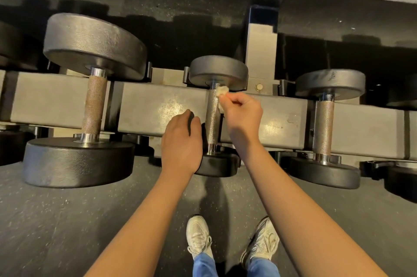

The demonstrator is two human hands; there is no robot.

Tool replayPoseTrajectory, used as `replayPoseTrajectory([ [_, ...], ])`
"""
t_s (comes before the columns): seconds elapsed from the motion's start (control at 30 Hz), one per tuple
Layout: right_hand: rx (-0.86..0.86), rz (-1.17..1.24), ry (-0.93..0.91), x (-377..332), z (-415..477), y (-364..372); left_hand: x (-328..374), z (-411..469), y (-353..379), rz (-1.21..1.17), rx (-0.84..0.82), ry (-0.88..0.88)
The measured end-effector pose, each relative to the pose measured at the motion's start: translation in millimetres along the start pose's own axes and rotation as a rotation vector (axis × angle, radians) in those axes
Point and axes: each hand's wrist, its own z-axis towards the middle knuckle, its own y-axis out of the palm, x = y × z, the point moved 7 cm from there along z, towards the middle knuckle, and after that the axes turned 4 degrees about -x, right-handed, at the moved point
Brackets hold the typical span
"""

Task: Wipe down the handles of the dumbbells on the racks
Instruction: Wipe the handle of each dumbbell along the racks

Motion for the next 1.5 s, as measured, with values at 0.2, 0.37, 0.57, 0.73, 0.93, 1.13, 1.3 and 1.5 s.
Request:
replayPoseTrajectory([
  [0.2, -0.123, -0.119, 0.060, 26, -39, -6, 4, -2, -1, -0.002, 0.007, 0.021],
  [0.37, -0.098, -0.094, 0.018, 10, -35, -3, 6, -2, -2, -0.001, 0.008, 0.022],
  [0.57, 0.062, -0.019, -0.006, -1, -7, 1, 3, -1, -3, -0.014, 0.036, 0.022],
  [0.73, -0.021, -0.064, -0.002, 16, -34, -5, 5, -3, -4, 0.005, 0.063, 0.093],
  [0.93, -0.117, -0.025, 0.066, 20, -52, -14, 22, -9, -2, -0.010, -0.053, 0.228],
  [1.13, -0.242, 0.220, -0.073, -3, -55, 3, 34, 0, -6, -0.275, -0.087, 0.101],
  [1.3, -0.203, 0.390, 0.119, 5, -46, 3, 41, 26, -20, -0.312, -0.008, 0.092],
  [1.5, -0.077, -0.275, -0.143, 19, -60, 8, 46, 60, -12, -0.225, 0.040, 0.044],
])
